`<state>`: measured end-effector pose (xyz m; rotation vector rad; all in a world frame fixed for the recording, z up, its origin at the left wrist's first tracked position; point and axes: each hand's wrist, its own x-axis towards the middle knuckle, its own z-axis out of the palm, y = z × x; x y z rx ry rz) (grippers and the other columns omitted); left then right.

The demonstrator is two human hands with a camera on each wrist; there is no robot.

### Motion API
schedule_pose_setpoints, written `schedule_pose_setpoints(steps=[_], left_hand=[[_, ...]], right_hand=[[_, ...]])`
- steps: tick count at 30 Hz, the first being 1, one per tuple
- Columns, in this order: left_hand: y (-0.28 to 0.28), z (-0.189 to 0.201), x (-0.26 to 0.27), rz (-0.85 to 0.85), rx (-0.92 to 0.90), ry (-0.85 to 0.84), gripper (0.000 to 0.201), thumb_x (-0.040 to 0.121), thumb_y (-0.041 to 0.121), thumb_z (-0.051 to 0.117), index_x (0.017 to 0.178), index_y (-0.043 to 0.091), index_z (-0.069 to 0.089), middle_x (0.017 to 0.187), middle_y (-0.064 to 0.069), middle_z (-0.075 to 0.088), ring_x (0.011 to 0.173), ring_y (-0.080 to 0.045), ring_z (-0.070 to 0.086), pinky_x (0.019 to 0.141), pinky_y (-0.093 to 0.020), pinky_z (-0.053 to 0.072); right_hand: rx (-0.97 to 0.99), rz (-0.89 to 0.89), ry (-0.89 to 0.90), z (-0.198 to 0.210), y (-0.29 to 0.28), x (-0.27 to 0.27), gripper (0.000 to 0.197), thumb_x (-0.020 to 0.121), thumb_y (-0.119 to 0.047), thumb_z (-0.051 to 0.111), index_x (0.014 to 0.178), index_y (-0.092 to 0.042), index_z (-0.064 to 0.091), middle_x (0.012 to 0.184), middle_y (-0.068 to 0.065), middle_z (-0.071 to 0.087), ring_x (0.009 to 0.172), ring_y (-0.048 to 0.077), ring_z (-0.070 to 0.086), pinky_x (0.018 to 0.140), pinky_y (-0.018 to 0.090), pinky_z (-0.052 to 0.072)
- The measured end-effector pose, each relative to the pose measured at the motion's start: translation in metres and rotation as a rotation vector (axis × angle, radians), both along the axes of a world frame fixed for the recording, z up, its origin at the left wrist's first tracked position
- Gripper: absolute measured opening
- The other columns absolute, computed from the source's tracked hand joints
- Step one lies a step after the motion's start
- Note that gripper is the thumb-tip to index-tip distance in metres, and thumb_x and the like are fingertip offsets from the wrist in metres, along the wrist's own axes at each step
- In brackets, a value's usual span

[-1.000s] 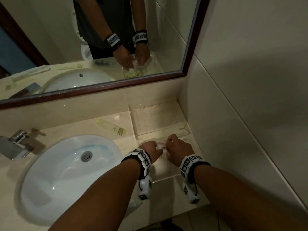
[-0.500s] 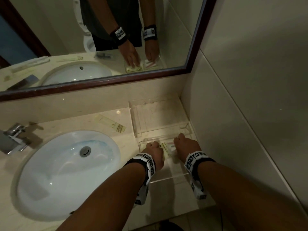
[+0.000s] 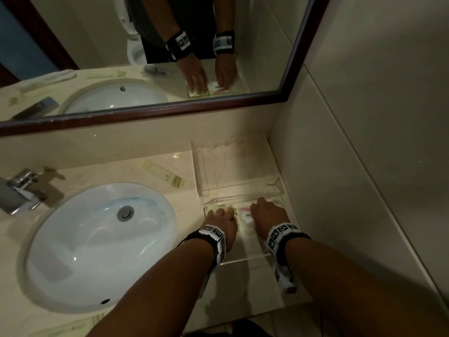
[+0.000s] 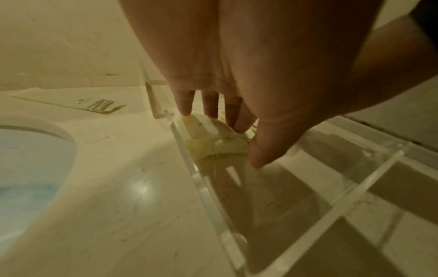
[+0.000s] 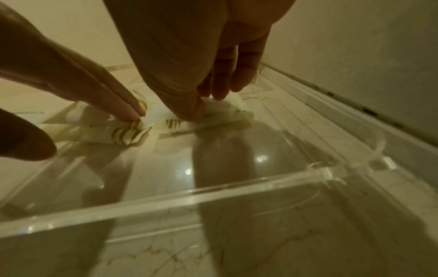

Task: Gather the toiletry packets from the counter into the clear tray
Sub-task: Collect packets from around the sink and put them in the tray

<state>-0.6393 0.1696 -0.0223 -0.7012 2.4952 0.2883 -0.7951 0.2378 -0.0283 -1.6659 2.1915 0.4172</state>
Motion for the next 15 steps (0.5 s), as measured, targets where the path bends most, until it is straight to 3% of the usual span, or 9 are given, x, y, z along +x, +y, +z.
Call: schedule_pose_setpoints(steps=[5,11,15], left_hand=[[-0.008,-0.004,0.0,-0.013,0.015,0.014,0.041,0.096,0.017,0.047,0.135,0.009,0.049,0.151,-0.013,0.031,0.129,-0.039,0.034,0.101,-0.048,0.043],[-0.017,-0.003,-0.011,0.045,0.022,-0.023,0.049,0.092,0.008,0.052,0.14,0.013,0.044,0.149,-0.018,0.023,0.135,-0.044,0.025,0.101,-0.051,0.044],[-0.018,0.001,-0.019,0.087,0.028,-0.02,0.043,0.097,0.011,0.045,0.14,0.012,0.043,0.15,-0.018,0.024,0.137,-0.042,0.024,0.101,-0.052,0.042]], right_hand=[[-0.007,0.019,-0.009,-0.002,0.003,-0.001,0.033,0.092,-0.014,0.052,0.125,-0.015,0.051,0.124,0.011,0.045,0.109,0.032,0.054,0.078,0.041,0.047],[-0.003,0.007,-0.008,0.0,0.003,-0.002,0.036,0.09,-0.013,0.056,0.126,-0.015,0.052,0.126,0.011,0.044,0.114,0.031,0.051,0.082,0.042,0.049],[-0.006,0.013,-0.002,0.001,0.002,-0.002,0.033,0.091,-0.012,0.054,0.124,-0.015,0.053,0.125,0.01,0.045,0.114,0.031,0.051,0.08,0.042,0.049]])
